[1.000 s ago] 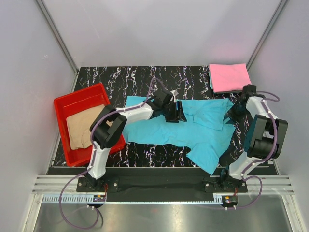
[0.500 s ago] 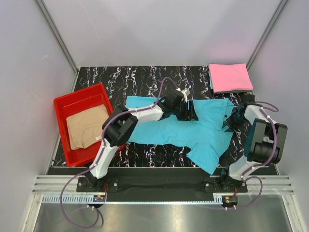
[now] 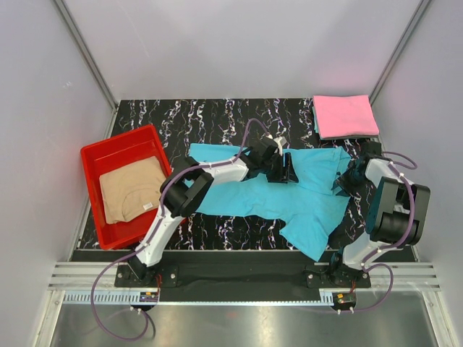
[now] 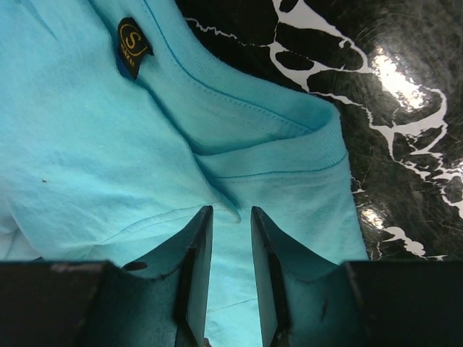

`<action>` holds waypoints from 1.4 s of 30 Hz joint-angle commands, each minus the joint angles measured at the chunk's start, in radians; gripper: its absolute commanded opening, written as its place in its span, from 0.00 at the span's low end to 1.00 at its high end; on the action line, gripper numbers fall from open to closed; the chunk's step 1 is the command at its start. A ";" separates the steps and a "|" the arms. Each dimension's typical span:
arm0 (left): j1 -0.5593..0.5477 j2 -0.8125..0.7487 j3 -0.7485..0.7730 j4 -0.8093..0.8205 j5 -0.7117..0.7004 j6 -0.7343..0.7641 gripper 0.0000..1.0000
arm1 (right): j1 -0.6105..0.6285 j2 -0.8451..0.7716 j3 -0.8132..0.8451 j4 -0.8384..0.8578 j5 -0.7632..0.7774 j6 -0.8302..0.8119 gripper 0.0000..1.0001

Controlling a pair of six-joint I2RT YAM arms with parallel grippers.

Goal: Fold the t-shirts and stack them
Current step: Fold the tshirt

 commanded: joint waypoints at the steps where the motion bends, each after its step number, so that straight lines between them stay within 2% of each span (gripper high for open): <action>1: -0.006 0.009 0.044 0.036 -0.009 -0.003 0.59 | -0.004 0.009 -0.006 0.030 -0.018 0.019 0.35; 5: -0.008 0.020 0.052 0.045 0.001 -0.015 0.59 | -0.004 0.021 -0.009 0.043 -0.038 0.030 0.35; 14: -0.008 0.035 0.081 0.067 0.040 -0.049 0.47 | -0.002 0.027 -0.020 0.055 -0.018 0.039 0.30; 16: -0.006 0.038 0.086 0.067 0.045 -0.055 0.41 | -0.004 0.024 -0.018 0.058 -0.026 0.041 0.24; 17: -0.006 0.038 0.089 0.068 0.047 -0.058 0.35 | -0.004 0.024 -0.018 0.061 -0.027 0.042 0.21; 18: -0.006 0.040 0.090 0.068 0.047 -0.060 0.32 | -0.004 0.024 -0.018 0.061 -0.029 0.041 0.12; 19: -0.006 0.040 0.093 0.070 0.050 -0.066 0.28 | -0.004 0.026 -0.015 0.063 -0.030 0.039 0.08; 20: -0.006 0.040 0.095 0.068 0.056 -0.066 0.17 | -0.004 0.026 -0.014 0.061 -0.033 0.038 0.05; 21: -0.006 0.040 0.098 0.068 0.059 -0.069 0.13 | -0.004 0.026 -0.015 0.064 -0.035 0.039 0.00; 23: -0.006 0.038 0.107 0.059 0.065 -0.072 0.01 | -0.004 0.017 -0.012 0.061 -0.040 0.033 0.00; 36: 0.002 0.008 0.228 -0.140 0.065 -0.083 0.00 | -0.004 -0.171 0.013 -0.036 -0.027 0.091 0.00; 42: 0.005 0.012 0.239 -0.174 0.064 -0.086 0.00 | -0.002 -0.253 -0.012 -0.058 -0.033 0.114 0.00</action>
